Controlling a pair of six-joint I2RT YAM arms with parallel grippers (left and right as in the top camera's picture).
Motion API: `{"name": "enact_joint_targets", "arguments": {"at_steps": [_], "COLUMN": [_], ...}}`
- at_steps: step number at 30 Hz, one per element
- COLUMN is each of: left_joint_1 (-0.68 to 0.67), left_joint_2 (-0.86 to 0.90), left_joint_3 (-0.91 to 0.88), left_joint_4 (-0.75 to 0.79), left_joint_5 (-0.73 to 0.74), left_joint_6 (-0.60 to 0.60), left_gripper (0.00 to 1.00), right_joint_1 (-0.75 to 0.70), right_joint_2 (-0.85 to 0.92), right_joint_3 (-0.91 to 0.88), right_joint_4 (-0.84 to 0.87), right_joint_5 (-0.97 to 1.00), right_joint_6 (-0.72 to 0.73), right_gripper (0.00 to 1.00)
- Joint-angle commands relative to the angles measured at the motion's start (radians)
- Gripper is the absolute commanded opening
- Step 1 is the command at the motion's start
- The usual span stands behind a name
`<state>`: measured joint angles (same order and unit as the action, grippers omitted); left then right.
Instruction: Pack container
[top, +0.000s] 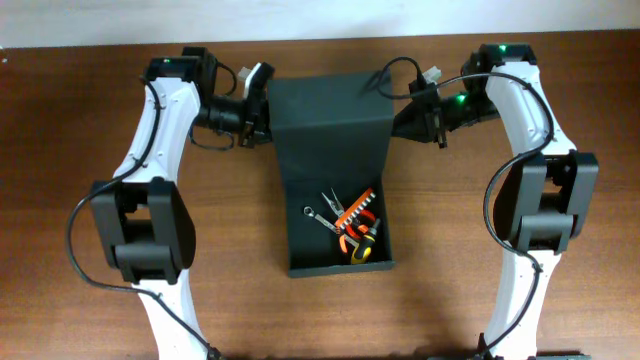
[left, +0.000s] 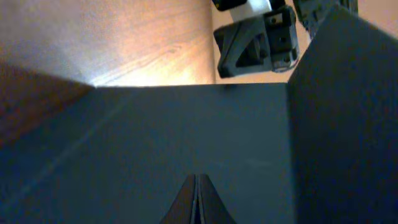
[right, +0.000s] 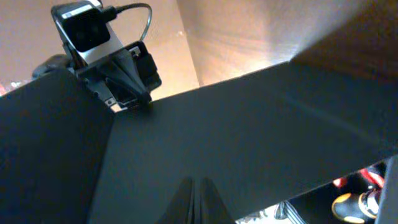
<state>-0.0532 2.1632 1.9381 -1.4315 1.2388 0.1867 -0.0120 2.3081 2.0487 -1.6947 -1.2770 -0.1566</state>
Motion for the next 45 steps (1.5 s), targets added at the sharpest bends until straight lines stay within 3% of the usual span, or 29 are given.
{"name": "enact_joint_targets", "arguments": {"at_steps": [1,9,21,27,33,36,41,45], "left_joint_1": [-0.001,-0.001,-0.011,-0.011,-0.011,-0.011,-0.011,-0.011], "left_joint_2": [-0.053,-0.109,-0.293,-0.352,-0.36,-0.386,-0.486,-0.609], "left_joint_3": [-0.001,-0.002,-0.006,-0.006,-0.006,-0.006,-0.006,-0.006], "left_joint_4": [-0.045,-0.257,-0.257,-0.256,-0.256,-0.253,-0.22,-0.178], "left_joint_5": [-0.021,-0.019,-0.082,-0.323,-0.658,-0.895,-1.144,-1.269], "left_joint_6": [0.075,0.248,0.245,0.21,0.025,-0.133,-0.255,-0.313], "left_gripper": [0.02,0.02,0.02,0.02,0.02,0.02,0.02,0.02], "right_joint_1": [0.012,0.035,0.045,0.054,0.095,0.127,0.153,0.152], "right_joint_2": [-0.036,-0.101,-0.353,-0.501,-0.605,-0.677,-0.784,-0.871], "right_joint_3": [0.016,0.016,0.016,0.016,0.016,0.016,0.016,0.015], "right_joint_4": [-0.005,-0.005,-0.005,-0.004,-0.004,-0.004,-0.004,-0.004], "right_joint_5": [0.003,0.014,0.256,0.396,0.808,0.932,0.974,0.986], "right_joint_6": [-0.075,-0.071,0.046,0.068,0.258,0.311,0.316,0.315], "right_gripper": [0.04,0.04,0.04,0.04,0.04,0.08,0.22,0.22]}}
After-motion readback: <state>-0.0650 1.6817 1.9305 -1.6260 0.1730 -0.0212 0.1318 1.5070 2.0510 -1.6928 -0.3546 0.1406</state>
